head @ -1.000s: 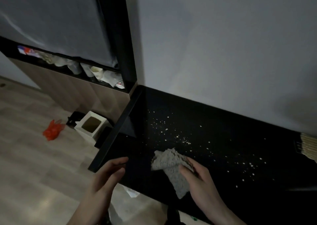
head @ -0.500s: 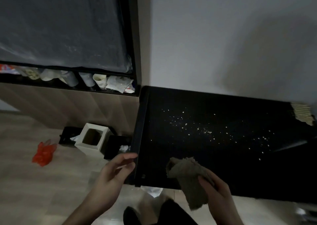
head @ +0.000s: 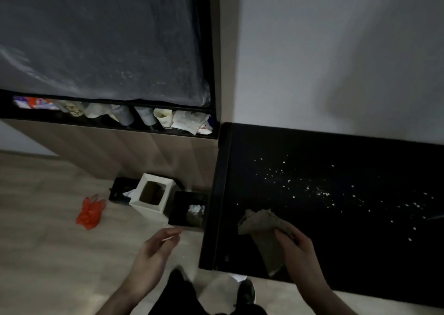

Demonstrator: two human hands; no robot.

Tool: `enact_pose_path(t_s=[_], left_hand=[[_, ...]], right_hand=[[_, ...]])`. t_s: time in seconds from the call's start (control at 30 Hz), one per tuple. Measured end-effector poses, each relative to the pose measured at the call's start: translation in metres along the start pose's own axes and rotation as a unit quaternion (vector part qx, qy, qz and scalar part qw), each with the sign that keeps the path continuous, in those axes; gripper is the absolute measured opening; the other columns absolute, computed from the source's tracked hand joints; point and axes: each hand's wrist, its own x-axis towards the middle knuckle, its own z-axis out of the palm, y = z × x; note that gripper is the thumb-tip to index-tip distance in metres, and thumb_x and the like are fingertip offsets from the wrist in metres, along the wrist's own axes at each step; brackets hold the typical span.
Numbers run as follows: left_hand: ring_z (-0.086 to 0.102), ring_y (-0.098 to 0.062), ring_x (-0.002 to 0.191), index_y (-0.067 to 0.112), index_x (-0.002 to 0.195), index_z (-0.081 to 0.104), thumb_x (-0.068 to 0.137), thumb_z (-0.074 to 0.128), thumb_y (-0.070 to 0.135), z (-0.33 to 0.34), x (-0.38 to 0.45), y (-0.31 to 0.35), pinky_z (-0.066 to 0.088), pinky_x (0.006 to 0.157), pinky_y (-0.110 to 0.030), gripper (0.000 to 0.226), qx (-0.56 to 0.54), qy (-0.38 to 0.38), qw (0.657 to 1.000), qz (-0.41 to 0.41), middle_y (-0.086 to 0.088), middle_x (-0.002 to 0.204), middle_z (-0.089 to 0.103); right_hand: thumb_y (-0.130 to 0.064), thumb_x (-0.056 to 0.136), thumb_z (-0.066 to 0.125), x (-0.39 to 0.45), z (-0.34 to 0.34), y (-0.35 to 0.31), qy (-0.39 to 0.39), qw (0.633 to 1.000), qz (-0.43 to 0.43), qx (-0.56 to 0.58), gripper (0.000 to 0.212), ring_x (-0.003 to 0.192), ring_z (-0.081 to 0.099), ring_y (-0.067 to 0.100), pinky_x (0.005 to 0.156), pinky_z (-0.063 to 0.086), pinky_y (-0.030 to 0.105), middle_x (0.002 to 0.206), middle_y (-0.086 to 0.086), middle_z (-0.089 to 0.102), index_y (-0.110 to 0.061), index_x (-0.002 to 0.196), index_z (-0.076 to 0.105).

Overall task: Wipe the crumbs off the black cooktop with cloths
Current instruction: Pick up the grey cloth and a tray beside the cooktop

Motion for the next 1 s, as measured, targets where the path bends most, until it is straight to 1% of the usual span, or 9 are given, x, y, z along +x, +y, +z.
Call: enact_pose_path(t_s=[0.13, 0.27, 0.37, 0.5, 0.6, 0.67, 0.83, 0.93, 1.0], left_hand=[[0.071, -0.018, 0.107, 0.038, 0.098, 0.08, 0.095, 0.065, 0.025, -0.031, 0.053, -0.022, 0.053, 0.099, -0.045, 0.02, 0.006, -0.015, 0.999, -0.041, 0.012, 0.101, 0.077], [0.065, -0.039, 0.114, 0.021, 0.095, 0.076, 0.1, 0.058, 0.017, -0.058, 0.129, -0.041, 0.046, 0.083, -0.038, 0.019, -0.017, -0.05, 0.993, -0.106, -0.013, 0.114, 0.072], [0.067, -0.029, 0.106, 0.021, 0.098, 0.071, 0.097, 0.06, 0.028, -0.07, 0.19, -0.062, 0.05, 0.087, -0.04, 0.014, 0.013, -0.081, 0.988, -0.134, -0.013, 0.117, 0.07], [0.069, -0.024, 0.105, 0.026, 0.097, 0.072, 0.077, 0.063, 0.051, -0.076, 0.256, -0.085, 0.052, 0.101, -0.048, 0.033, 0.087, -0.115, 0.978, -0.147, -0.003, 0.107, 0.073], [0.068, -0.021, 0.107, 0.029, 0.098, 0.072, 0.092, 0.064, 0.041, -0.072, 0.292, -0.092, 0.052, 0.097, -0.042, 0.016, 0.107, -0.132, 0.976, -0.135, -0.002, 0.109, 0.073], [0.068, -0.02, 0.105, 0.031, 0.092, 0.072, 0.084, 0.064, 0.049, -0.067, 0.315, -0.103, 0.052, 0.094, -0.041, 0.021, 0.131, -0.133, 0.974, -0.128, 0.0, 0.107, 0.073], [0.061, -0.024, 0.097, 0.03, 0.073, 0.06, 0.1, 0.057, 0.032, -0.05, 0.369, -0.144, 0.042, 0.08, -0.035, 0.027, 0.248, -0.128, 0.95, -0.138, -0.003, 0.095, 0.062], [0.064, -0.026, 0.107, 0.027, 0.094, 0.069, 0.099, 0.059, 0.033, -0.043, 0.413, -0.193, 0.043, 0.083, -0.031, 0.013, 0.286, -0.104, 0.942, -0.141, -0.007, 0.113, 0.069], [0.066, -0.027, 0.115, 0.016, 0.119, 0.073, 0.096, 0.062, 0.031, -0.035, 0.444, -0.233, 0.049, 0.086, -0.031, 0.03, 0.302, -0.081, 0.939, -0.146, -0.009, 0.128, 0.07]], right_hand=[[-0.009, 0.107, 0.056, 0.016, 0.041, -0.01, 0.015, 1.0, 0.004, 0.004, 0.029, 0.093, 0.075, -0.002, 0.084, 0.053, 0.025, 0.099, -0.017, 0.081, -0.029, 0.108, 0.077], [-0.012, 0.107, 0.055, 0.034, 0.086, -0.009, 0.059, 0.998, 0.007, 0.01, 0.029, 0.096, 0.074, 0.003, 0.086, 0.053, 0.027, 0.1, -0.017, 0.08, -0.029, 0.108, 0.078], [-0.014, 0.107, 0.055, 0.056, 0.119, -0.004, 0.095, 0.995, 0.001, 0.005, 0.03, 0.098, 0.073, -0.002, 0.09, 0.052, 0.029, 0.103, -0.016, 0.08, -0.032, 0.109, 0.078], [-0.013, 0.108, 0.054, 0.081, 0.152, 0.001, 0.119, 0.993, -0.009, 0.009, 0.036, 0.102, 0.075, 0.004, 0.094, 0.054, 0.032, 0.107, -0.009, 0.081, -0.036, 0.105, 0.081], [-0.014, 0.107, 0.055, 0.092, 0.17, 0.002, 0.129, 0.991, -0.032, 0.004, 0.042, 0.099, 0.075, 0.003, 0.09, 0.056, 0.032, 0.105, -0.011, 0.081, -0.046, 0.098, 0.081], [-0.013, 0.106, 0.056, 0.102, 0.176, 0.004, 0.15, 0.988, -0.047, 0.0, 0.041, 0.1, 0.075, 0.001, 0.089, 0.062, 0.033, 0.105, -0.013, 0.081, -0.046, 0.1, 0.08], [-0.006, 0.105, 0.057, 0.146, 0.175, 0.02, 0.204, 0.97, -0.123, -0.042, 0.042, 0.12, 0.067, -0.006, 0.105, 0.051, 0.016, 0.125, -0.025, 0.074, -0.037, 0.13, 0.07], [0.0, 0.102, 0.058, 0.189, 0.171, 0.043, 0.212, 0.951, -0.184, -0.13, 0.054, 0.14, 0.054, -0.004, 0.115, 0.042, 0.015, 0.145, -0.025, 0.063, -0.042, 0.136, 0.064], [-0.004, 0.1, 0.059, 0.221, 0.171, 0.064, 0.168, 0.936, -0.201, -0.234, 0.062, 0.153, 0.034, -0.006, 0.124, 0.037, 0.022, 0.16, -0.026, 0.046, -0.052, 0.138, 0.055]])
